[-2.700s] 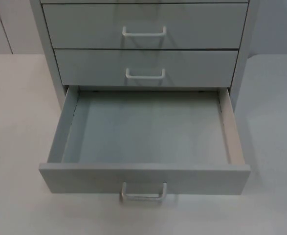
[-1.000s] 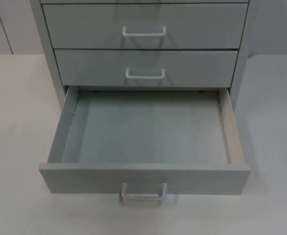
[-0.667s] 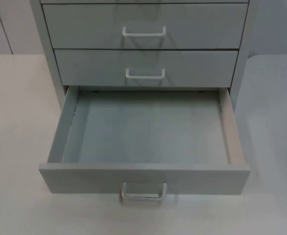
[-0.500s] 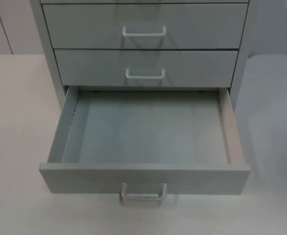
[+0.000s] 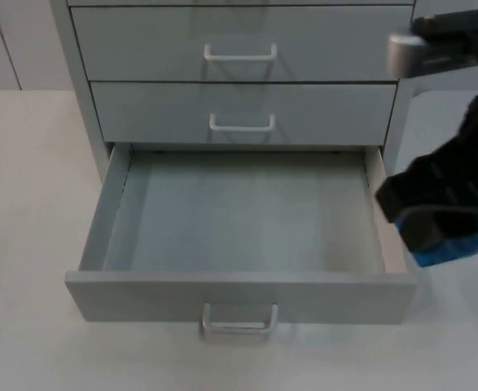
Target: Open the drawer with the left hand, place the block into the drawer with the right hand, then close the drawer with the left hand.
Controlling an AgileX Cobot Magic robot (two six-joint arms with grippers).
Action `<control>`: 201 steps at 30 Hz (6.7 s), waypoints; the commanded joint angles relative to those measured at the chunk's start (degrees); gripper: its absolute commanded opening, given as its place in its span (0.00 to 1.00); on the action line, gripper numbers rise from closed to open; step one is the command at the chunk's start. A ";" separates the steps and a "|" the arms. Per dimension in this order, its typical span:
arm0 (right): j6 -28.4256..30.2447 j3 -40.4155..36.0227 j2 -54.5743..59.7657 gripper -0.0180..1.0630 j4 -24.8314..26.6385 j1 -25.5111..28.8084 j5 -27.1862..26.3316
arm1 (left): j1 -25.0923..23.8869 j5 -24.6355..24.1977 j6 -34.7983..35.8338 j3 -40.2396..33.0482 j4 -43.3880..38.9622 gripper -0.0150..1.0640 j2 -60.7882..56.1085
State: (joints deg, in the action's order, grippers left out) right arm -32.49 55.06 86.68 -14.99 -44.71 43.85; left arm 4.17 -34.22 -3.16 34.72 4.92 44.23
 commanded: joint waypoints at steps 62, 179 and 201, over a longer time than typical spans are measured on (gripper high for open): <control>-45.63 17.17 32.93 0.70 -34.39 -3.12 -16.22 | -0.24 0.57 0.41 -0.22 0.60 0.99 -0.21; 30.86 -10.58 -22.97 0.69 13.78 48.42 0.86 | -0.12 -0.16 -7.85 -0.22 6.59 0.99 -0.21; 30.86 -10.58 -22.97 0.69 14.11 48.42 0.48 | 6.61 -5.75 -50.42 -0.11 46.30 0.22 5.99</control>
State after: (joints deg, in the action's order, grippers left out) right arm -2.08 44.77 64.09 -0.78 3.28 44.98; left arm 9.37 -39.39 -50.83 34.72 48.33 49.51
